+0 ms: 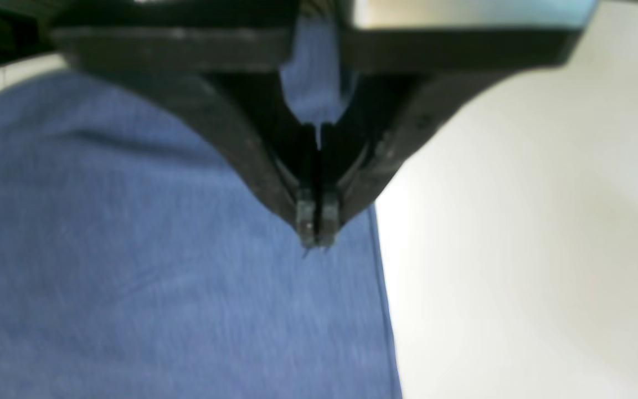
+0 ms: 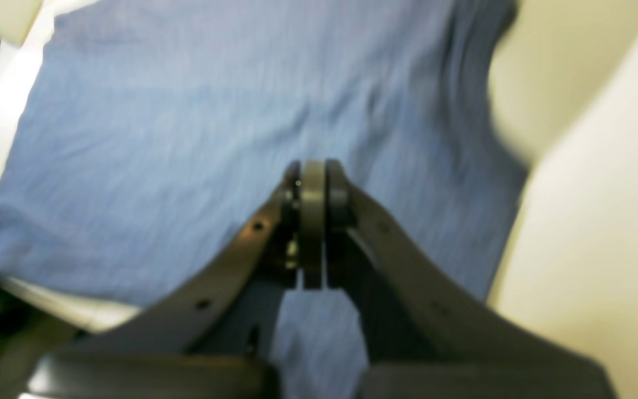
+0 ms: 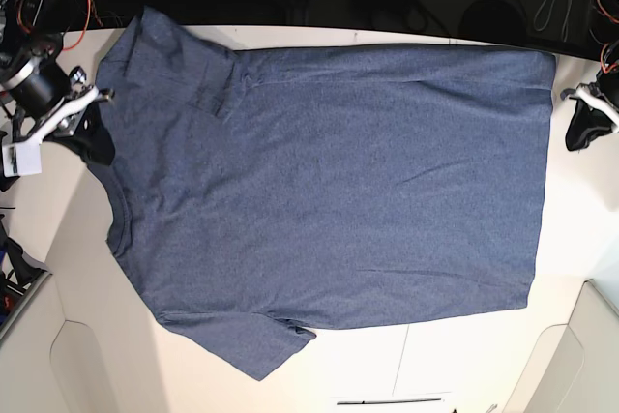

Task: Layout the t-shirt on the table in an organized manner, then fold the t-shirt properly
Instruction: 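Lift the shirt with both grippers and pull it away from the hem, then lower the shirt and drag both grippers back toward the hem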

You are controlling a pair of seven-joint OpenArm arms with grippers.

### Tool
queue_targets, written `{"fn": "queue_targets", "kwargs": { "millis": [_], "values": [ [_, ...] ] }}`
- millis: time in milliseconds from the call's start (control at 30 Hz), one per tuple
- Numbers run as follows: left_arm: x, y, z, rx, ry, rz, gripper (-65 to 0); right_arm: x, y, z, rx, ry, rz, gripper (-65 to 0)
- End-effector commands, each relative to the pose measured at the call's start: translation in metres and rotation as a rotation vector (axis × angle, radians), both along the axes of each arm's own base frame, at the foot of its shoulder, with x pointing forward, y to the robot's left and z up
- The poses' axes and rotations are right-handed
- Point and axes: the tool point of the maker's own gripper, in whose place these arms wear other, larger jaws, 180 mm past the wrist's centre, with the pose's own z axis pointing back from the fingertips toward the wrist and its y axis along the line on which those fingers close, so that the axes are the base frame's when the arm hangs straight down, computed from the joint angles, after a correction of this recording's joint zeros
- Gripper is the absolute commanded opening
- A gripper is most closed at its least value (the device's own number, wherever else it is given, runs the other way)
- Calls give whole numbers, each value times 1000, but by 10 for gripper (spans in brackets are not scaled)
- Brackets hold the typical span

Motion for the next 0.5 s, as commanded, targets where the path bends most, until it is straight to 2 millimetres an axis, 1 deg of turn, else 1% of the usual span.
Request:
{"fn": "queue_targets", "kwargs": {
  "millis": [0, 67, 100, 133, 200, 267, 300, 367, 433, 467],
  "values": [
    [15, 5, 15, 19, -49, 0, -650, 15, -4, 19, -12, -74, -4, -650],
    [26, 4, 7, 33, -28, 10, -650, 31, -7, 27, -32, -119, -16, -650],
    [31, 2, 1, 34, -13, 6, -650, 37, -9, 28, -41, -131, -22, -650],
    [35, -2, -7, 30, 7, -5, -650, 42, -9, 26, -48, -129, -23, -650],
    [44, -12, -23, 13, 46, -30, -650, 49, -7, 13, -45, -95, -21, -650],
    [54, -24, -38, -21, 79, -54, -650, 51, -1, -8, -19, -36, -6, -650],
    [57, -31, -46, -34, 97, -68, -650, 48, 3, -22, -4, 5, 1, -650],
    [61, -44, -59, -53, 133, -98, -650, 38, 8, -54, 3, 99, 14, -650],
    [63, -57, -73, -69, 171, -125, -650, 26, 8, -87, -4, 191, 14, -650],
    [64, -62, -79, -68, 190, -139, -650, 22, 8, -100, 5, 217, 2, -650]
  ]
}}
